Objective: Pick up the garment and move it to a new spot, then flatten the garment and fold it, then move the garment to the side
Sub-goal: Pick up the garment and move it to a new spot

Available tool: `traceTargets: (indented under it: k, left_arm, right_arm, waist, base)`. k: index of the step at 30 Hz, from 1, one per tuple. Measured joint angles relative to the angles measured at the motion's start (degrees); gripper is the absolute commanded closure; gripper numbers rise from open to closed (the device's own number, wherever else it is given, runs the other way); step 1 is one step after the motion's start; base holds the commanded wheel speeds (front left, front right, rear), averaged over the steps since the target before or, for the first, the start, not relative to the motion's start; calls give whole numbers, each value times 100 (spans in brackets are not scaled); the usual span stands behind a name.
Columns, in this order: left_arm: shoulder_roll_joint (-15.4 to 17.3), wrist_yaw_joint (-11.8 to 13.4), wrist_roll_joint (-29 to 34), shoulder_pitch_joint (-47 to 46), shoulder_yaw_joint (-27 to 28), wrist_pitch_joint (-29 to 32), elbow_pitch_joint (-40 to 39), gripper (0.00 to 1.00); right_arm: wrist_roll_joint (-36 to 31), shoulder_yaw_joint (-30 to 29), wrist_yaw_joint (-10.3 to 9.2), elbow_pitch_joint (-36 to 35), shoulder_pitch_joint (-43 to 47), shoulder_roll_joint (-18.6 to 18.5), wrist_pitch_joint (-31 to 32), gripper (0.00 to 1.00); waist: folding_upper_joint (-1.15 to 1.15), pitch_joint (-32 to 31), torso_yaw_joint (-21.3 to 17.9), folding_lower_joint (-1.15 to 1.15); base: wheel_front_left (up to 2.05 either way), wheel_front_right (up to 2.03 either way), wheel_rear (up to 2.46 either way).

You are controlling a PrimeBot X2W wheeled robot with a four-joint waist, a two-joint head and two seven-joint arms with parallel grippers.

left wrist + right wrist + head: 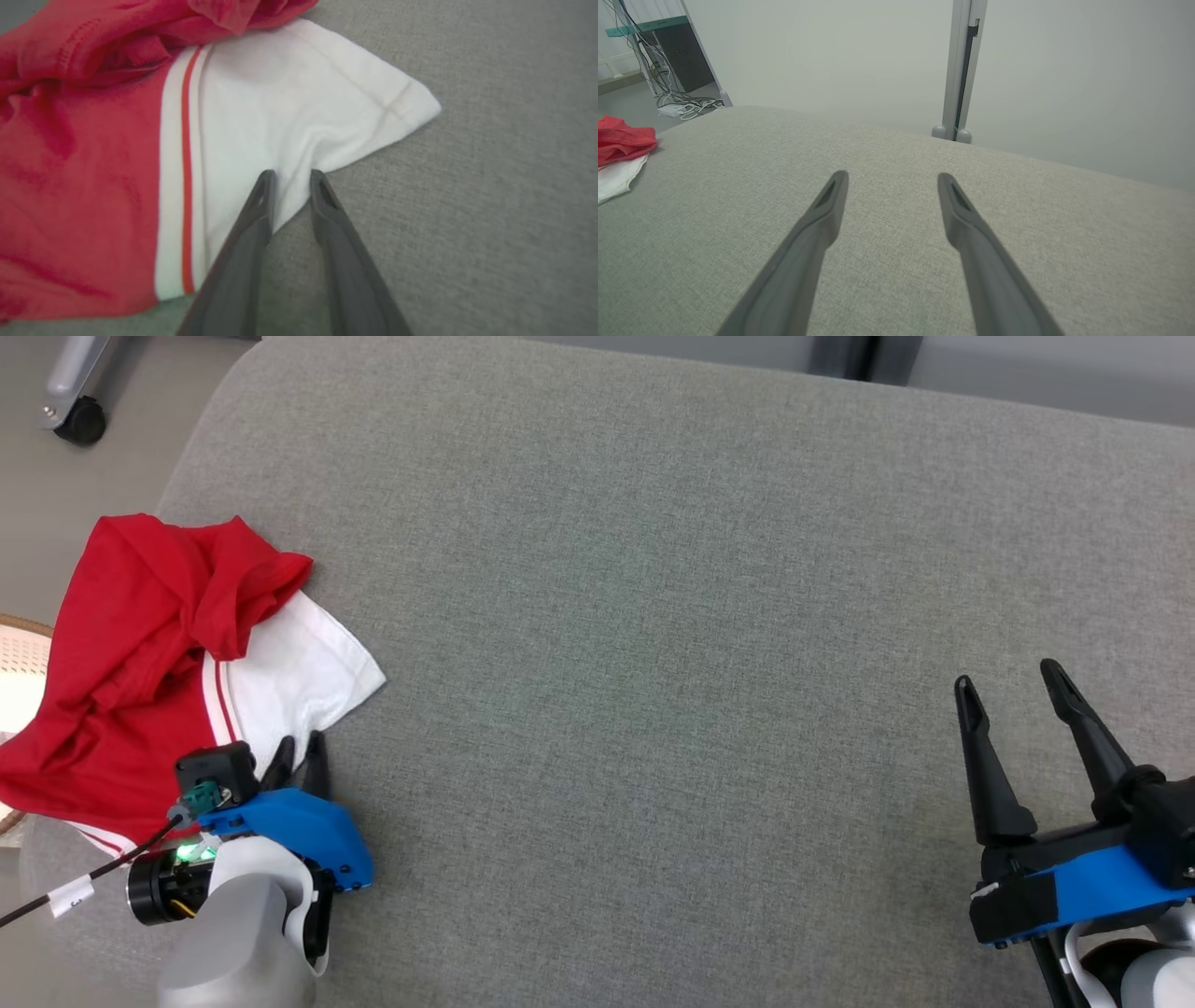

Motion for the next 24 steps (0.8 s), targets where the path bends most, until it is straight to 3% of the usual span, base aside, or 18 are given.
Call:
traceTargets:
  k: [4, 14, 24]
  left_arm:
    - [67, 57, 34, -32, 21, 4, -26, 100]
    - [175, 547, 567, 977, 345, 23, -2314, 100]
    - [47, 638, 973, 2267, 57, 126, -4068, 100]
  right_arm:
    - [-1, -3, 0, 52, 1, 11, -63, 0]
    - [-25, 51, 0, 328, 105, 170, -358, 0]
    - [87, 89, 0, 493, 381, 276, -495, 0]
  waist:
    - [0, -110, -2, 0]
    - [0, -731, -86, 1]
    - [-1, -1377, -493, -1]
  base:
    - [0, 0, 0]
    - [0, 0, 0]
    - [0, 0, 0]
